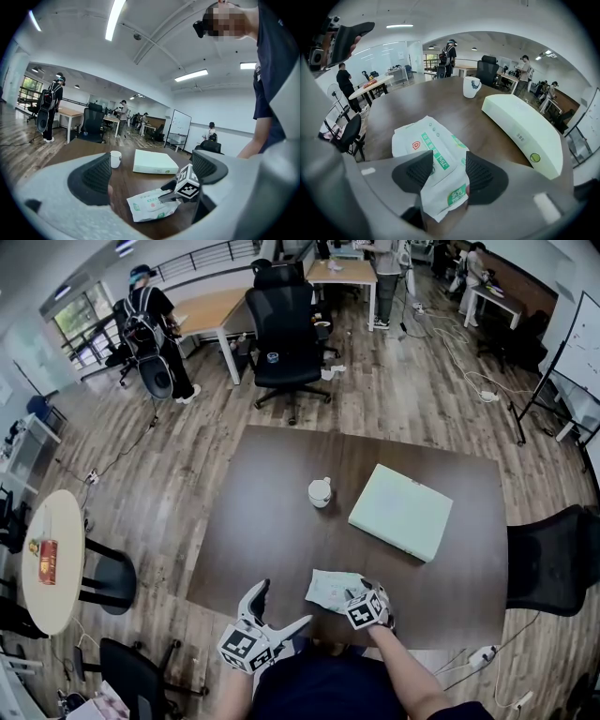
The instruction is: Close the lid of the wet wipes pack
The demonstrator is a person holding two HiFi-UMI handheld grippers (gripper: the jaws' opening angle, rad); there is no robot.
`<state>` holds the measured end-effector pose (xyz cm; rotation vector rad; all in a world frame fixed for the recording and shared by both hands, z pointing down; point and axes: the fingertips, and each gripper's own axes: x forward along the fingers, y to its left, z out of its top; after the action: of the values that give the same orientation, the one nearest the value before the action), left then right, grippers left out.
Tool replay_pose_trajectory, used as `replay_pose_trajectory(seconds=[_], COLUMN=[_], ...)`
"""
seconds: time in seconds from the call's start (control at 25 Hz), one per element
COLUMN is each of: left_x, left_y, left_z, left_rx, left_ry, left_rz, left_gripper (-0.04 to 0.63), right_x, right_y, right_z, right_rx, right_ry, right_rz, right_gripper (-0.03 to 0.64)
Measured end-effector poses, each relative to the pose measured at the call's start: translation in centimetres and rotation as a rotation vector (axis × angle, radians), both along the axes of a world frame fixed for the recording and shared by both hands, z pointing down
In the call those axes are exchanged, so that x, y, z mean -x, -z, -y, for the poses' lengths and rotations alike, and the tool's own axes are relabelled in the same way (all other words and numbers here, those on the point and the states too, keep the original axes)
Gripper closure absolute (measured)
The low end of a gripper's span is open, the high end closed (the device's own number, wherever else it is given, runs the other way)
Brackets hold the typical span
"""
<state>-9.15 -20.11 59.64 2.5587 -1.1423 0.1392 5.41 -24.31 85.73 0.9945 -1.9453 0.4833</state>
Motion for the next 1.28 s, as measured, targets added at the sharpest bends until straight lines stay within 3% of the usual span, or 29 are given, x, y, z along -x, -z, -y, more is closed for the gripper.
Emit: replay_pose_trajectory(seconds=[0.6,0.84,1.28], left_x=[-0.1,-0.1,-0.3], left_y=[0.0,-0.2,0.0], left_z=[0.1,0.0,-0.4], left_rx=[0.004,0.005,0.007], left_ry=[0.009,0.001,-0.009], left_rz=[0.001,0.005,0.001], left_gripper=[0.067,0.067,0.067], right_x=[-0.1,-0.1,-1.0], right_y=[-1.0,-1.0,-0.6], right_z=[0.4,0.4,0.0], right_rx=[0.117,0.123,0.127], right_ry=[0.046,0.049,-0.053], right_rz=[-0.076,-0.076,0.027], right_gripper=[0.387,0.38,0.361])
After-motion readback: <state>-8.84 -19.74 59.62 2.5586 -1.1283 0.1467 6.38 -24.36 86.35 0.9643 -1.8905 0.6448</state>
